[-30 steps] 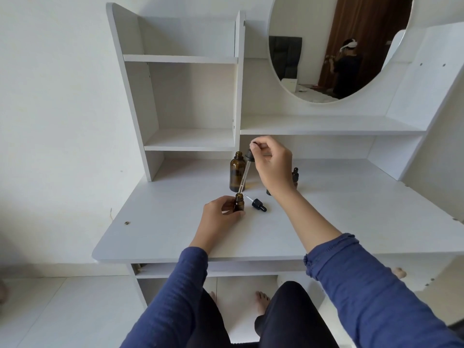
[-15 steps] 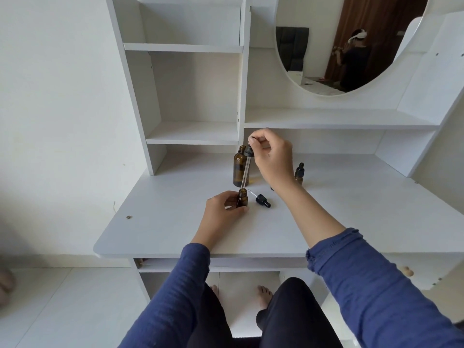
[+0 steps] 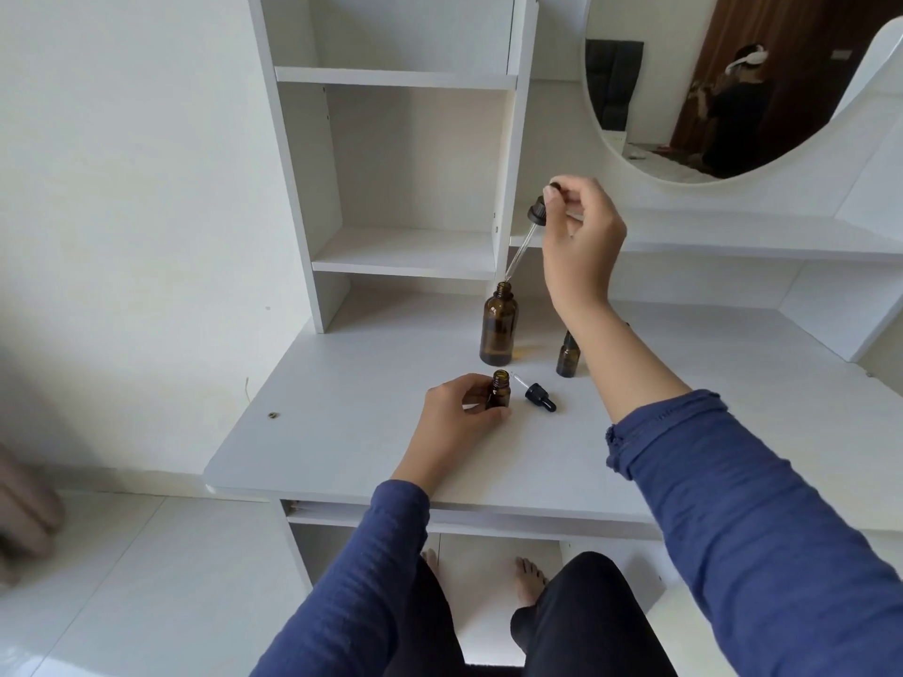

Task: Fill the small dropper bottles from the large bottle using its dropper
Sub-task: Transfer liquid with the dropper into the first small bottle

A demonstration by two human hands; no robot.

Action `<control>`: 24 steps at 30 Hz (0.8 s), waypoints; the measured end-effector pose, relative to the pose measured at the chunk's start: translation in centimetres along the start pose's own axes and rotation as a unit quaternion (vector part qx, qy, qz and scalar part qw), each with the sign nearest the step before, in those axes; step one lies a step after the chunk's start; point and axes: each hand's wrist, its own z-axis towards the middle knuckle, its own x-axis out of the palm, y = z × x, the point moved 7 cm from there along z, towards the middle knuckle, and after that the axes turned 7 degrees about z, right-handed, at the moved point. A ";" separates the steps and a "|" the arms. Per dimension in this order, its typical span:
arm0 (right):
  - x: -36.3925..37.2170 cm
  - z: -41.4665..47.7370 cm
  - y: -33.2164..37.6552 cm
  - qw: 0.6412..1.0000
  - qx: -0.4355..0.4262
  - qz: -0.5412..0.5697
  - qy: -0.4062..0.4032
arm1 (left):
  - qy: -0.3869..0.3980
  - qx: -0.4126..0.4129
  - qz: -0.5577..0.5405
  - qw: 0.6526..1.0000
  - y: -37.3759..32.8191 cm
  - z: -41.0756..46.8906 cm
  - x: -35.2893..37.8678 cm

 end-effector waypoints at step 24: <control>3.7 -3.9 -6.4 0.980 0.098 -0.075 0.156 | 0.005 -0.009 -0.022 1.000 0.2 0.4 0.1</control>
